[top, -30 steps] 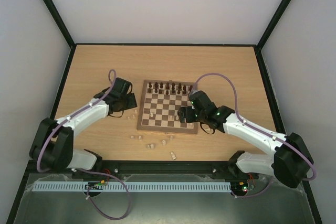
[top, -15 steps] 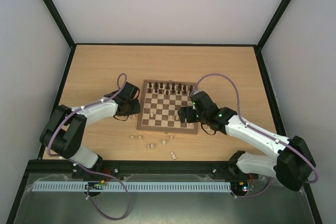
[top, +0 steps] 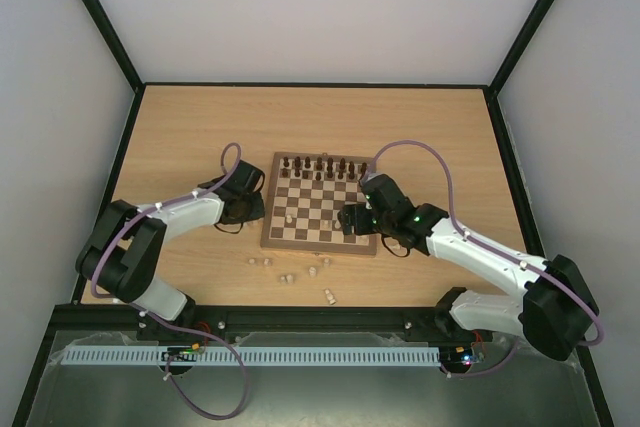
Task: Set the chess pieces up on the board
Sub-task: Pick up the chess piece at the center of the board.
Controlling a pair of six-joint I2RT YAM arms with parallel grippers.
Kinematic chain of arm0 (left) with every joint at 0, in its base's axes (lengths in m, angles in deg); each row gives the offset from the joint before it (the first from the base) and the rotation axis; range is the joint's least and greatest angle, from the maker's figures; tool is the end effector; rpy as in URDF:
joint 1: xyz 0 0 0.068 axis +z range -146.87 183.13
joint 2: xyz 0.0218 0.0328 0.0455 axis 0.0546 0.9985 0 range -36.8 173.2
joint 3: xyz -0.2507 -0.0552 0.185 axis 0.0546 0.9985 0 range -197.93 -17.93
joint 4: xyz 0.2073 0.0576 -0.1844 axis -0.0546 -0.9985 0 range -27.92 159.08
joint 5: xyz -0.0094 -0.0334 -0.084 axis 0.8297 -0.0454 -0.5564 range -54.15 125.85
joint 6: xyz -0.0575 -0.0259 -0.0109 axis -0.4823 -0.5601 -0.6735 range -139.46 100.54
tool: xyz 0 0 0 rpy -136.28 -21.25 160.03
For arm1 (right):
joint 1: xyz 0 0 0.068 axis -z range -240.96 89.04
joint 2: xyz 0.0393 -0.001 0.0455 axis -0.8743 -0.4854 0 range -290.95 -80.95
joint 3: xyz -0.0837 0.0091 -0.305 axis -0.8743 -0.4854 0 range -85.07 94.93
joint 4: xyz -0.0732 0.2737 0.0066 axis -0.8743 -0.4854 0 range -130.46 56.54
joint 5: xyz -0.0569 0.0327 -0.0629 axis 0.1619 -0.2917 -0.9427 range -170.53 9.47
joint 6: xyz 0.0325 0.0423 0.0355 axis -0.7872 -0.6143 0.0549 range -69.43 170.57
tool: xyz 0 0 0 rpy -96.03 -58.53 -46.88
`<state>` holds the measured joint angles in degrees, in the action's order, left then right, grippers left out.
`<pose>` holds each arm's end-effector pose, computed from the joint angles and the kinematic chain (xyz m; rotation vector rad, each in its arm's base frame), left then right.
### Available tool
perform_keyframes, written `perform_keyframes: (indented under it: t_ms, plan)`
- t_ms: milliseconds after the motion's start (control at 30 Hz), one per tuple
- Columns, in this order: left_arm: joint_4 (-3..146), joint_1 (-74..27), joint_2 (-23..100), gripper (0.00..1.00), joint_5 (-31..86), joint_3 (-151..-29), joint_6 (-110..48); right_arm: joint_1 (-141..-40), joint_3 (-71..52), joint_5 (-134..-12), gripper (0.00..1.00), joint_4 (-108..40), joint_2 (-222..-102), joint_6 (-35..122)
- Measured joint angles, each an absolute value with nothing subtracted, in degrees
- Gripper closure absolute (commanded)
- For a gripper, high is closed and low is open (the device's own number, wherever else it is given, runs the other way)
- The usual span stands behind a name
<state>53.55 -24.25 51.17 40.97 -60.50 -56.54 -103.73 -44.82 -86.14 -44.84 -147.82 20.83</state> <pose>0.2685 -0.1339 0.1654 -0.2550 2.6411 -0.2664 0.1960 0.1748 0.2550 -0.2057 2.2847 0.5710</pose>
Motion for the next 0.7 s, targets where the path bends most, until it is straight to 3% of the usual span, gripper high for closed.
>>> perform_keyframes:
  t_ms: [433, 700]
  plan:
    - [45.6, -27.6, 44.4, 0.86, 45.0, -64.8, -55.7, -103.7, -45.0, -87.1, 0.07, -44.6, -148.1, 20.8]
    - [37.8, -37.4, 43.0, 0.83, 45.1, -75.0, -54.6, -103.7, -45.9, -90.4, 0.07, -44.6, -145.7, 20.5]
